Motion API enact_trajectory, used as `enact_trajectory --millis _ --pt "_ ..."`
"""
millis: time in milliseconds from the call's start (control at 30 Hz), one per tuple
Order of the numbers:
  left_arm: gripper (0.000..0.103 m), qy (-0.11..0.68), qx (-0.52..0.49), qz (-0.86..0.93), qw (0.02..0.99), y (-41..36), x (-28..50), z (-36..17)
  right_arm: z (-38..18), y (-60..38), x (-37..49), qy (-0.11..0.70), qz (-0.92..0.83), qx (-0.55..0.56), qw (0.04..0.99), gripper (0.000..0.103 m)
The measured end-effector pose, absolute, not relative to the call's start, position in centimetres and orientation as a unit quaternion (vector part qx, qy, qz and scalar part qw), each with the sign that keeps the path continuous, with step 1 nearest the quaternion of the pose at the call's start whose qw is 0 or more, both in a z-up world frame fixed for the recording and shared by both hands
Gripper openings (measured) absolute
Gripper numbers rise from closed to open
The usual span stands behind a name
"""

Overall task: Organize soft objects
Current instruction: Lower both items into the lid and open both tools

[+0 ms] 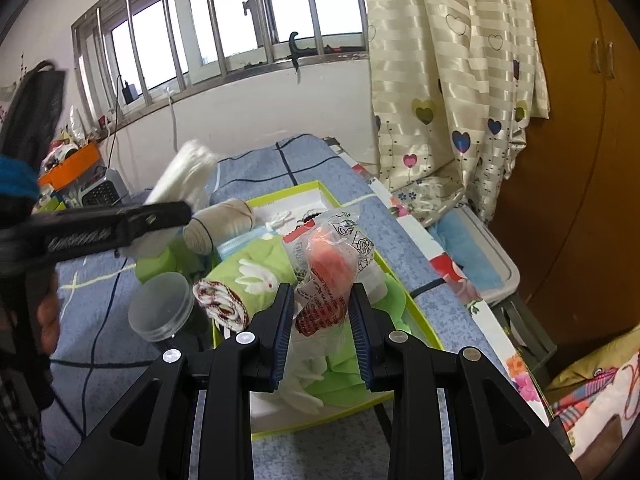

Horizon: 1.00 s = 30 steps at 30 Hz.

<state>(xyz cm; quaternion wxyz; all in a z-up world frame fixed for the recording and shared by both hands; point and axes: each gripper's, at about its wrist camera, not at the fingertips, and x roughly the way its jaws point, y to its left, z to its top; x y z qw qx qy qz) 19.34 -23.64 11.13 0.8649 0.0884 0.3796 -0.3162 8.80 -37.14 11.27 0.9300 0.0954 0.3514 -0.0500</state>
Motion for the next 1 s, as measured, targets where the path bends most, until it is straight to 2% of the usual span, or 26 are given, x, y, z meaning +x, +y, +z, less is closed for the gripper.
enact_trajectory --millis 900,1000 --pt "0.025 0.433 0.101 -0.303 0.843 -29.8 23.9 6.9 7.7 -36.9 12.1 0.397 -0.015 0.080 0.914 0.029" --pt "0.026 0.433 0.099 -0.303 0.843 -29.9 23.9 6.9 7.6 -36.9 12.1 0.397 -0.017 0.083 0.914 0.033"
